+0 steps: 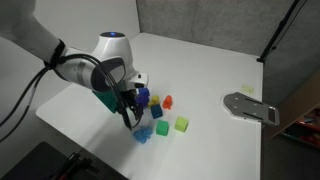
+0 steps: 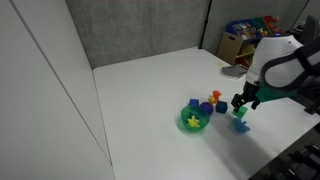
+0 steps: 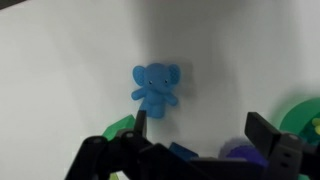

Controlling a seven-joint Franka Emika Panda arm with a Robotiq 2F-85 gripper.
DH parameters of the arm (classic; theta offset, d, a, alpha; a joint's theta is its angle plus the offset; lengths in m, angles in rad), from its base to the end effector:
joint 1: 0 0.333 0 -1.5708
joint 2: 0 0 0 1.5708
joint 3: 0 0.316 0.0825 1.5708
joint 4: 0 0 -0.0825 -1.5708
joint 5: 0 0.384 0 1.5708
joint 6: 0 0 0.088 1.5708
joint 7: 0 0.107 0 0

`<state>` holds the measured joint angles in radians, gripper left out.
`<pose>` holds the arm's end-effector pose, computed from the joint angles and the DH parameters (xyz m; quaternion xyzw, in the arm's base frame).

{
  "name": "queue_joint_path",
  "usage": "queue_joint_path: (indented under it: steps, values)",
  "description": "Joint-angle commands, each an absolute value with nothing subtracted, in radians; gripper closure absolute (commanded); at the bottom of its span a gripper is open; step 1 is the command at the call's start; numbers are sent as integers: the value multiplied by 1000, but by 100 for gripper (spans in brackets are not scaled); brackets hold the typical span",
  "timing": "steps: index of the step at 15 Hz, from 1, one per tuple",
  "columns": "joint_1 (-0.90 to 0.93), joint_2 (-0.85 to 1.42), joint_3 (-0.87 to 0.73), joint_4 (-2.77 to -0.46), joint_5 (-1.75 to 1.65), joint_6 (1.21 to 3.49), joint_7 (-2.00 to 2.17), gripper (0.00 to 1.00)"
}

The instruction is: Put the blue toy elephant in the green bowl

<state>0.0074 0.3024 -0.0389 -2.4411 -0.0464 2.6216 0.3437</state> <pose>0.4719 -0.0148 0.1713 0.9843 -0.1651 -0.0576 0.0254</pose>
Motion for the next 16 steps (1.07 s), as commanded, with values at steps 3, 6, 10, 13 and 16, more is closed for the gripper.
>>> queue_joint_path:
  steps: [3,6,10,13,16]
  values:
    - [-88,437,-36,-2408,114,2705,173,0]
    - [-79,515,-57,-2363,110,2702,185,0]
    - [-4,614,-111,-2281,69,2693,259,0]
    - [65,663,-145,-2231,57,2699,315,0]
    - [127,703,-177,-2199,49,2701,371,0]
